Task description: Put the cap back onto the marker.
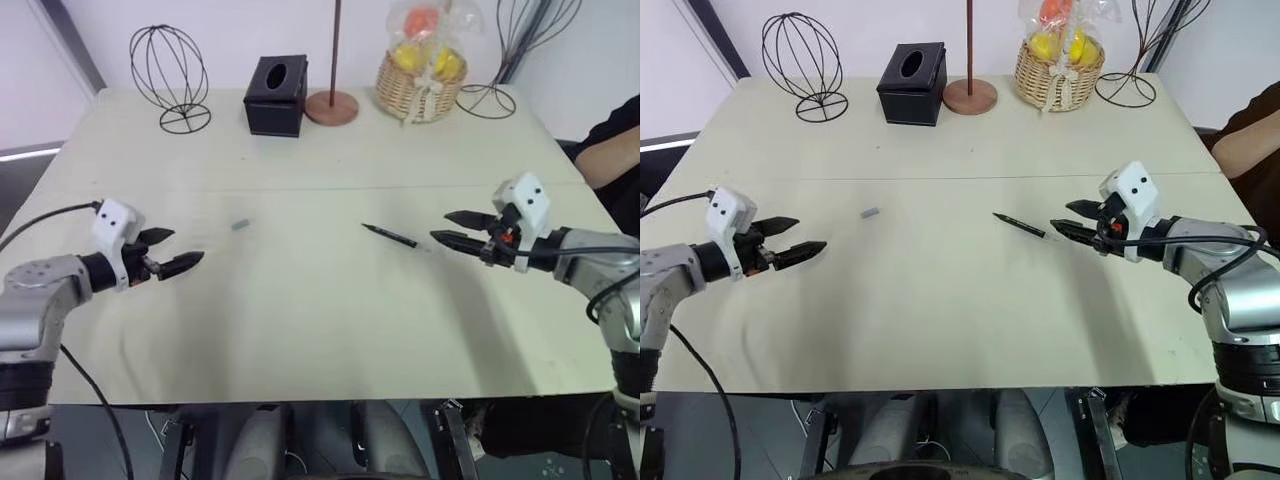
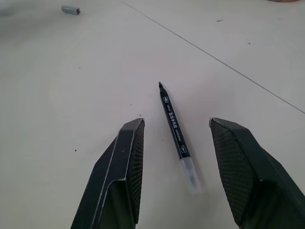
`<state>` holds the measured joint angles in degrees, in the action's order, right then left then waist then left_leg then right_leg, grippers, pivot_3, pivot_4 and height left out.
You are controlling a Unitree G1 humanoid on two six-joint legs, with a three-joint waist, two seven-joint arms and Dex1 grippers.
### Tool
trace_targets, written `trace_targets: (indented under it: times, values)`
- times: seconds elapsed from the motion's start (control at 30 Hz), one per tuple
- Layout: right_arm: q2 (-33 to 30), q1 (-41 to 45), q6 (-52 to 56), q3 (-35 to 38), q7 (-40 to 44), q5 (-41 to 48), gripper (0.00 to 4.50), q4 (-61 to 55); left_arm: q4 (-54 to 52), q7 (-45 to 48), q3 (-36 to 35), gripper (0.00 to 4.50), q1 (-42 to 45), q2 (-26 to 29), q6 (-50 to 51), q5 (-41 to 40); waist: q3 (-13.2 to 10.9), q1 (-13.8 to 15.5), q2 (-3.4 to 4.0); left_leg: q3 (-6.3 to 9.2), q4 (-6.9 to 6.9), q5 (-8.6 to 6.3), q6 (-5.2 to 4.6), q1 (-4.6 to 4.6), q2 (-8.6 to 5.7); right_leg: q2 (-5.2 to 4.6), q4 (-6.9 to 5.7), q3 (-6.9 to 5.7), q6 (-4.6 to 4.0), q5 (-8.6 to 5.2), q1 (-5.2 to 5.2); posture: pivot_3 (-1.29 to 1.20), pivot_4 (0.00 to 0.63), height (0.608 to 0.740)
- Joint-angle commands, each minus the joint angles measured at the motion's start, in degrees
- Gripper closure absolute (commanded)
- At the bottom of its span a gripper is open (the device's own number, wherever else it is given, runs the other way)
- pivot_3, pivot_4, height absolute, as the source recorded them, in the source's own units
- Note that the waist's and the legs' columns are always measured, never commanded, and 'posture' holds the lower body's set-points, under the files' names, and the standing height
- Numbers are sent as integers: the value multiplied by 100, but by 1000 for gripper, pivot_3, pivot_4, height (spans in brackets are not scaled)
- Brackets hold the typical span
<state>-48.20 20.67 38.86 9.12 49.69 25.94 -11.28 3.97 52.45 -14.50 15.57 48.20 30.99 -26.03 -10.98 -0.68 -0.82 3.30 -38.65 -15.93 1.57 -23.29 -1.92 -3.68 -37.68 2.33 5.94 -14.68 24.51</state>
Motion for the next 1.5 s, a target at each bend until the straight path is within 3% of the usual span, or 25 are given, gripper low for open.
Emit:
trace_targets:
  times: [0.03, 1.3, 1.5]
  values:
    - [4, 61, -135, -6, -47, -52, 2257, -125, -240, -32, -106, 43, -48, 76, -96, 38, 0, -1, 0, 0, 0, 0, 0, 0, -1, -1, 1, 0, 0, 0, 0, 0, 150, 740]
    - [188, -85, -698, -104, -198, -434, 2257, 90, -23, -165, -9, 43, 224, -96, -375, 192, 0, -9, 0, -1, 2, 0, 0, 0, 0, 0, 3, 0, 0, 0, 0, 0, 150, 740]
    - [-60, 124, -1399, -572, 354, -931, 2257, 757, -378, 496, 405, 43, 672, 63, -153, -39, 0, 0, -1, -1, 0, 0, 0, 0, -4, 0, 4, -3, 0, 1, -4, 0, 150, 740]
